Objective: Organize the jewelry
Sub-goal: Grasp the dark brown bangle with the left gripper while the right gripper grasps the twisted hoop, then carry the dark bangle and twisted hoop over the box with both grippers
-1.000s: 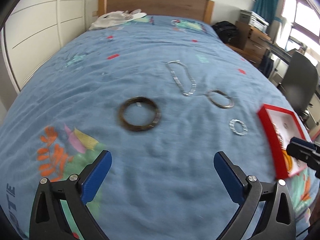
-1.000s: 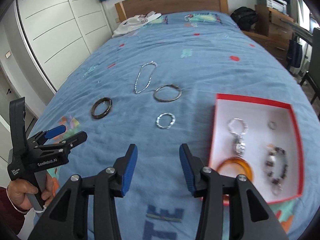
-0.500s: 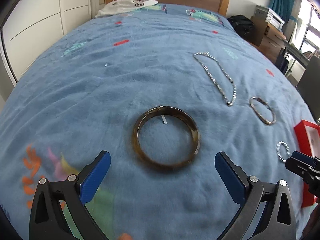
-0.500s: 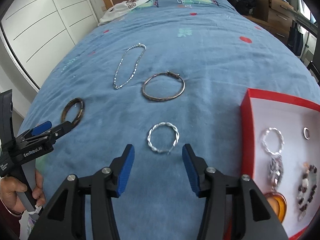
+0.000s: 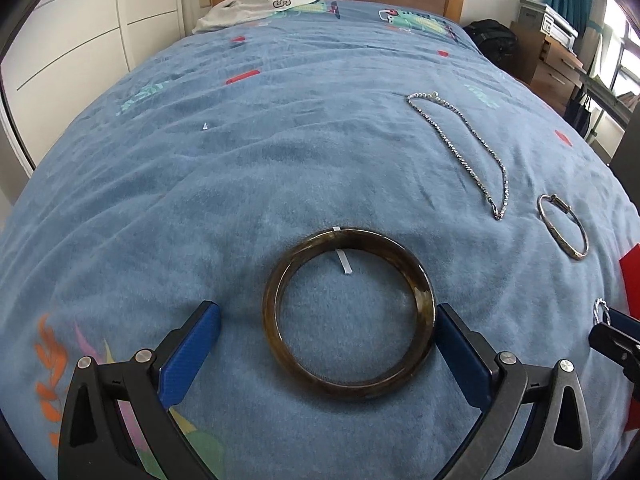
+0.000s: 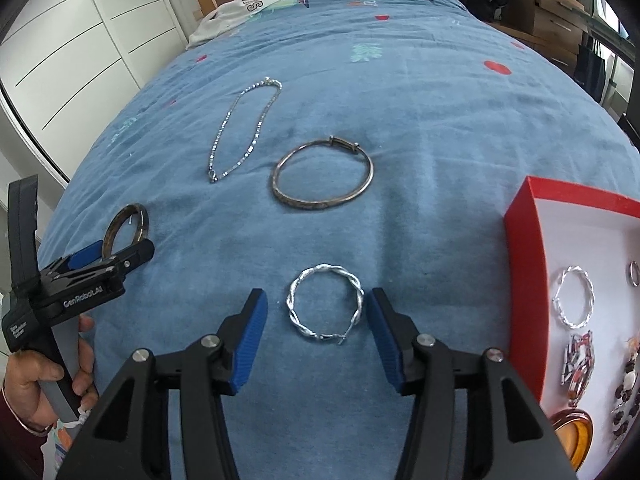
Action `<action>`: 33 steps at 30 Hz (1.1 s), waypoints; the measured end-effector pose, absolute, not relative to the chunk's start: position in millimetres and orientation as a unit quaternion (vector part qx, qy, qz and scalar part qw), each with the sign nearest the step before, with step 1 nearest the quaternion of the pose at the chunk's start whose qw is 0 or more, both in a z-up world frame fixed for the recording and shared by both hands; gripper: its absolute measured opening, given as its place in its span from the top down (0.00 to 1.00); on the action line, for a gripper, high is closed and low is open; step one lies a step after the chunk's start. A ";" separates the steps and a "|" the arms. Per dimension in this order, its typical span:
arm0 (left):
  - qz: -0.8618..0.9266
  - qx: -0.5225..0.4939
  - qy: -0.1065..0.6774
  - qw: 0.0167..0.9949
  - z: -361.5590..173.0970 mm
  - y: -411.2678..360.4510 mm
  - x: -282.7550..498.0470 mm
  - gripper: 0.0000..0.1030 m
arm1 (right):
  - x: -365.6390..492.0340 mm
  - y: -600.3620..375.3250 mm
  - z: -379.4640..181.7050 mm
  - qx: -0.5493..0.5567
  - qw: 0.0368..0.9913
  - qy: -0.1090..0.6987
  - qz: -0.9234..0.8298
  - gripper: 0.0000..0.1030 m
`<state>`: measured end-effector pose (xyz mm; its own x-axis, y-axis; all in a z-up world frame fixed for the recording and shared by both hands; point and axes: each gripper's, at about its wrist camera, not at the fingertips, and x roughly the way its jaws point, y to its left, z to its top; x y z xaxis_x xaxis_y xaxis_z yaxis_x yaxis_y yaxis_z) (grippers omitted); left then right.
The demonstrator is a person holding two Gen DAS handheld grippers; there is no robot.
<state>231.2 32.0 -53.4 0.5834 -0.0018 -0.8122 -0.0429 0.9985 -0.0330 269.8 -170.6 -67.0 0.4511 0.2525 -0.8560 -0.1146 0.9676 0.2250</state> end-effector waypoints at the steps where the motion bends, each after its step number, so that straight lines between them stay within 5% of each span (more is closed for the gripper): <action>1: 0.012 -0.022 0.456 0.890 -53.4 32.1 232.1 0.01 | 269.8 -170.3 -67.1 0.066 0.850 0.512 0.109 0.61; 4: 0.013 -0.017 0.453 0.891 -51.7 31.1 231.0 0.07 | 269.0 -170.3 -64.8 0.064 0.852 0.508 0.115 0.64; 7: 0.015 -0.013 0.449 0.894 -46.7 29.8 229.0 0.25 | 266.0 -170.1 -59.1 0.066 0.855 0.500 0.121 0.64; 20: -0.009 -0.016 0.419 0.908 3.8 6.0 207.6 0.26 | 234.2 -196.5 -3.3 0.080 0.880 0.450 0.129 0.64; 33: -0.141 -0.021 0.409 0.901 38.5 -144.3 186.5 0.26 | 187.3 -323.2 11.4 0.085 0.888 0.450 0.038 0.64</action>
